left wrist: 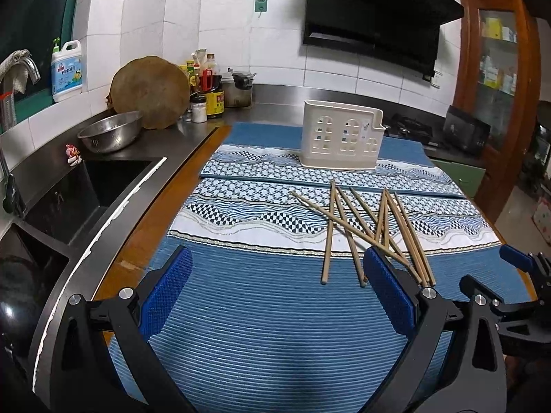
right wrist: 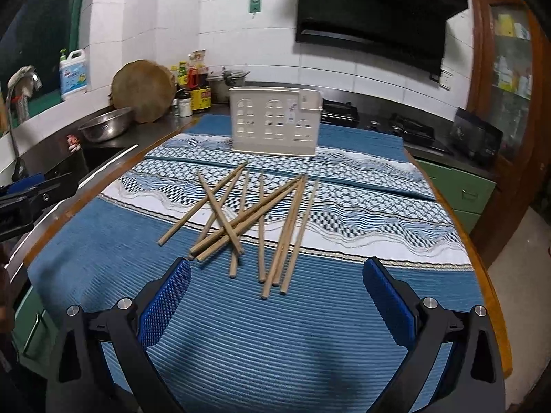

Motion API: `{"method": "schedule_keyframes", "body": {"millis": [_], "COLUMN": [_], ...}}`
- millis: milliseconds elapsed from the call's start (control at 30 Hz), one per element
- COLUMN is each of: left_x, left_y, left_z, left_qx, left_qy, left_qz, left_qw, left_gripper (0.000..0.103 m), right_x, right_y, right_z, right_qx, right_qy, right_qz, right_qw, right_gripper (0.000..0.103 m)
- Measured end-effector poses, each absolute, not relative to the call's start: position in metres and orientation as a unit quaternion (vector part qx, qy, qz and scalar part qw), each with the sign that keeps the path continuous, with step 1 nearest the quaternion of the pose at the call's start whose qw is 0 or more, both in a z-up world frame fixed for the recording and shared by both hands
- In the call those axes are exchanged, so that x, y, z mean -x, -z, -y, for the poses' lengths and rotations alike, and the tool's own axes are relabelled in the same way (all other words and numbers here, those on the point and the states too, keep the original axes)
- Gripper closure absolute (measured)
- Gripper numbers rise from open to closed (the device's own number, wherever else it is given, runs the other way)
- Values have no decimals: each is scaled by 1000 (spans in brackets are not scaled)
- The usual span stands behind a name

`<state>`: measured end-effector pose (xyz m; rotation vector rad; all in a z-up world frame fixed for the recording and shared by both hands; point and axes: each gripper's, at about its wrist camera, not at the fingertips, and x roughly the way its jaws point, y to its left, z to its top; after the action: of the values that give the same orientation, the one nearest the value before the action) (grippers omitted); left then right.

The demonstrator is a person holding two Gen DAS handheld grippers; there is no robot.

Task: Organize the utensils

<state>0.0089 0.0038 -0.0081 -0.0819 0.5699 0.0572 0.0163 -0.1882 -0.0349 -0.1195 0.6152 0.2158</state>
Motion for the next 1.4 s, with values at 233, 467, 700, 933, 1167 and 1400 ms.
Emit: {"method": "schedule_keyframes", "body": {"millis": [233, 467, 700, 933, 1167, 1400], "left_x": [-16, -25, -35, -43, -50, -52], "left_y": [15, 24, 34, 42, 49, 51], "left_z": [-10, -17, -25, -31, -34, -26], "left_qx": [48, 53, 58, 63, 74, 72], "left_qy": [-31, -34, -40, -46, -34, -4], "left_qz": [-289, -299, -308, -315, -320, -317], "left_qw": [956, 952, 949, 946, 944, 946], "left_gripper": [5, 5, 5, 5, 5, 6], "right_x": [-34, -62, -88, -108, -125, -131], "right_y": [43, 51, 58, 71, 85, 92], "right_z": [179, 169, 150, 131, 122, 122], "right_qx": [65, 79, 89, 133, 158, 161], "right_qy": [-146, -172, -217, -237, -247, -249], "right_qz": [-308, -320, -334, -352, -372, -379], "right_qw": [938, 928, 913, 896, 881, 876], "right_gripper": [7, 19, 41, 61, 75, 89]}}
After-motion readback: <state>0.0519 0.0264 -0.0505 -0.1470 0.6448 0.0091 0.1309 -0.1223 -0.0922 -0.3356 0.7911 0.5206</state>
